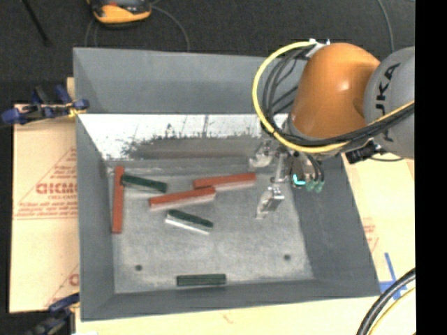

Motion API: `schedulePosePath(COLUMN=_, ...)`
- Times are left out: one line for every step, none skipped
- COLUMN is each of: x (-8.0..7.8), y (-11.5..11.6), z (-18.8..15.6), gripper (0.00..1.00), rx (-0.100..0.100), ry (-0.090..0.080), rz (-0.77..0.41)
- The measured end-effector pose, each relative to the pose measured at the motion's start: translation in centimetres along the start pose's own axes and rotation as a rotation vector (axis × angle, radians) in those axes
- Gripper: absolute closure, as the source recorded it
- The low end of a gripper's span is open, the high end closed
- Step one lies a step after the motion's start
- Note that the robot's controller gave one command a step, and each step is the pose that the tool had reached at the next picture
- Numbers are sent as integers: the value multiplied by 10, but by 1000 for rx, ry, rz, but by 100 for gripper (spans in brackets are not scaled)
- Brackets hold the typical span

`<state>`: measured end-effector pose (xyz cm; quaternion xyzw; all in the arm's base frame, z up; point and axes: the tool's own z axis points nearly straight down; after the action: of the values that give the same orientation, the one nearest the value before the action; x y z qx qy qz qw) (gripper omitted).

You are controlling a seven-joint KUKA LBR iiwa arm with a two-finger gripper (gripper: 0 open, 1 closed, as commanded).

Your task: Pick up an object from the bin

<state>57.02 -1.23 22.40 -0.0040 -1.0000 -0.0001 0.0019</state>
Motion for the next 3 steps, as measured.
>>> schedulePosePath(x=-2, y=0, z=-4, gripper=0, rx=0, ry=-8, rz=0)
schedulePosePath(x=-39, y=9, z=64, gripper=0, rx=1, ry=-15, rz=-33)
schedulePosePath(x=-63, y=22, z=76, gripper=0, rx=1, ry=-3, rz=-76)
